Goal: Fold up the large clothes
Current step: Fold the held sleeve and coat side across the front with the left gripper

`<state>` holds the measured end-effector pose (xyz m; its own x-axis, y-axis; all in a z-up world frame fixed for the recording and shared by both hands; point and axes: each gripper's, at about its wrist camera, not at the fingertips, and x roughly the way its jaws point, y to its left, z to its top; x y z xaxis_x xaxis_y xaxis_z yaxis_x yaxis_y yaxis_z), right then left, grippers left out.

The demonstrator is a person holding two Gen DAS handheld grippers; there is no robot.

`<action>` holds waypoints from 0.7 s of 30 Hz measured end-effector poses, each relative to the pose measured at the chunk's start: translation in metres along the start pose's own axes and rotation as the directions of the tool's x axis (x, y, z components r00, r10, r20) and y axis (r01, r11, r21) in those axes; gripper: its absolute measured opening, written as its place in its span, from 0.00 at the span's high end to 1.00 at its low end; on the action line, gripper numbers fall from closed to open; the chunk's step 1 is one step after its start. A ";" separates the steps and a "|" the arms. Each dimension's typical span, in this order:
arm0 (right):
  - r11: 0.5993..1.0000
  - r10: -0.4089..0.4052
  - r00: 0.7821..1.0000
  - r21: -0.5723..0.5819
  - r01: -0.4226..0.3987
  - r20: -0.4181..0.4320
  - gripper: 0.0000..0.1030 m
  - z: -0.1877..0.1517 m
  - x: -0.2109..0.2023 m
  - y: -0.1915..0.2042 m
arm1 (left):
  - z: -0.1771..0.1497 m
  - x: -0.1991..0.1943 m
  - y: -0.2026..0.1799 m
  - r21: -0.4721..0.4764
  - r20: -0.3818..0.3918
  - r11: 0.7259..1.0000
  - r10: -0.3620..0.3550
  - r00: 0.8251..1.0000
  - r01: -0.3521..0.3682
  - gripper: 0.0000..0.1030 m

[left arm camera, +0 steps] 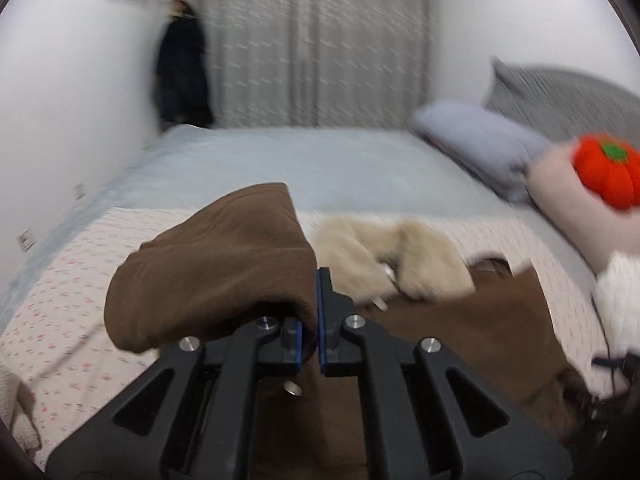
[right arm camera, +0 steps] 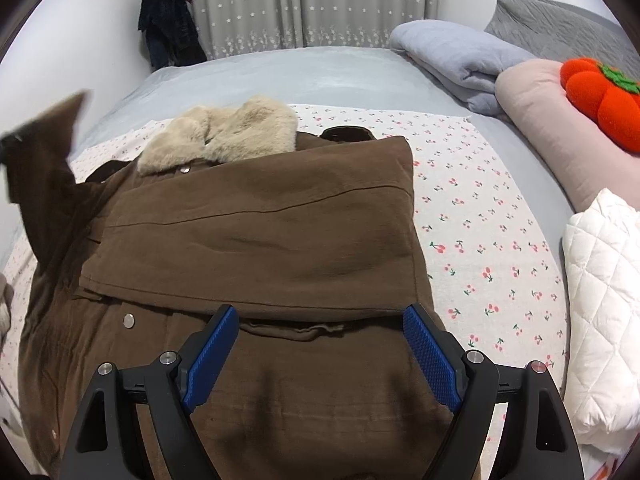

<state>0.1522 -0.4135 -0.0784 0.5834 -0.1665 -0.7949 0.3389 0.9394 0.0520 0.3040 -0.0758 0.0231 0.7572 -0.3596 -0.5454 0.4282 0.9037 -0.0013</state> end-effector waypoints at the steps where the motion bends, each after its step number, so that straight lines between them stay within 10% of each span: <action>1: 1.000 0.000 1.000 0.004 0.000 0.000 0.16 0.000 -0.001 -0.003 | -0.011 0.009 -0.016 0.036 -0.043 0.999 -0.024 0.999 0.026 0.93; 7: 1.000 0.011 1.000 0.022 -0.011 0.005 0.16 0.000 -0.004 -0.010 | -0.089 0.081 -0.050 0.035 -0.364 0.995 -0.078 0.928 0.097 0.90; 9: 1.000 0.018 1.000 0.025 -0.018 0.005 0.16 0.000 -0.005 -0.011 | -0.097 0.073 -0.054 0.048 -0.324 0.994 -0.080 0.943 0.100 0.88; 14: 0.999 0.027 1.000 0.029 -0.027 0.005 0.16 0.001 -0.005 -0.013 | -0.082 0.021 -0.058 0.011 -0.316 0.982 -0.174 0.933 0.186 0.23; 21: 0.997 0.051 0.999 0.051 -0.052 0.014 0.16 0.001 -0.009 -0.011 | -0.064 0.004 0.005 -0.248 -0.274 0.961 -0.192 0.942 0.124 0.18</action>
<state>0.1444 -0.4229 -0.0712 0.6105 -0.1224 -0.7825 0.3455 0.9302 0.1241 0.2777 -0.0578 -0.0331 0.4956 -0.4489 -0.7435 0.3832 0.8813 -0.2766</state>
